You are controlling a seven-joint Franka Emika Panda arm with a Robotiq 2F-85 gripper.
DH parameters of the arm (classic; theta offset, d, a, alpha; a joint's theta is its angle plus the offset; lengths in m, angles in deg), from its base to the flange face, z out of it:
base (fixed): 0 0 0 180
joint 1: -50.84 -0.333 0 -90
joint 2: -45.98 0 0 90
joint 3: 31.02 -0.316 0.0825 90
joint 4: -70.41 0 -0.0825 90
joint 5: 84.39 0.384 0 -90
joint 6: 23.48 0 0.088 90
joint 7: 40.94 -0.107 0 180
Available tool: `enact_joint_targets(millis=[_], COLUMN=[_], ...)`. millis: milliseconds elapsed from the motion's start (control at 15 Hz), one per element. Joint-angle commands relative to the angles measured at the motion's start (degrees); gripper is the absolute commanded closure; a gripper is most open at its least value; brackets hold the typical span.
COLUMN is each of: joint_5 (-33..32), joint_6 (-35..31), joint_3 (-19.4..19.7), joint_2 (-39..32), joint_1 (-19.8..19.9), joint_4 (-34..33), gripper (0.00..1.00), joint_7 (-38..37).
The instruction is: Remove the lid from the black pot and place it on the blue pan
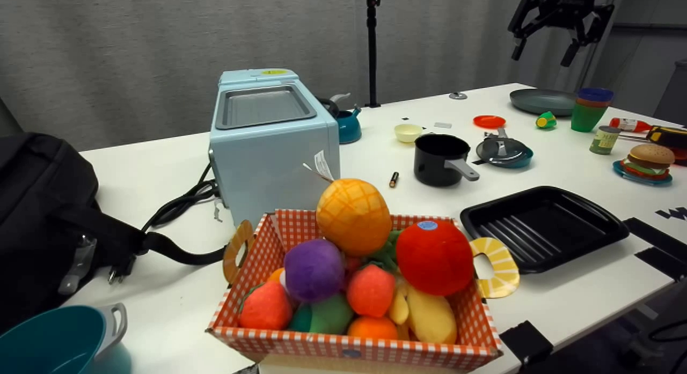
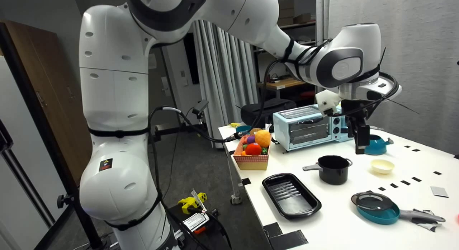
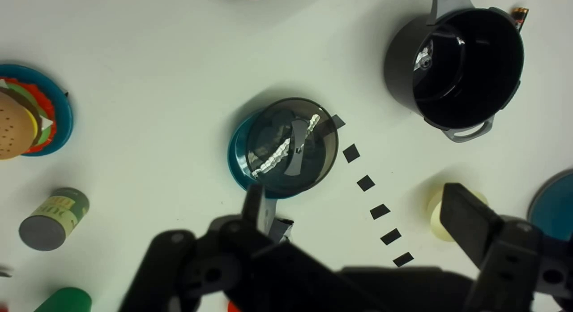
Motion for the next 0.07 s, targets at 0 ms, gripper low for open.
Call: enact_joint_targets(millis=[0], joint_5=[-0.1], joint_6=[0.1], joint_3=[-0.4], joint_2=[0.0], joint_1=[0.4], joint_4=[-0.1], gripper=[0.00], joint_7=[-0.1])
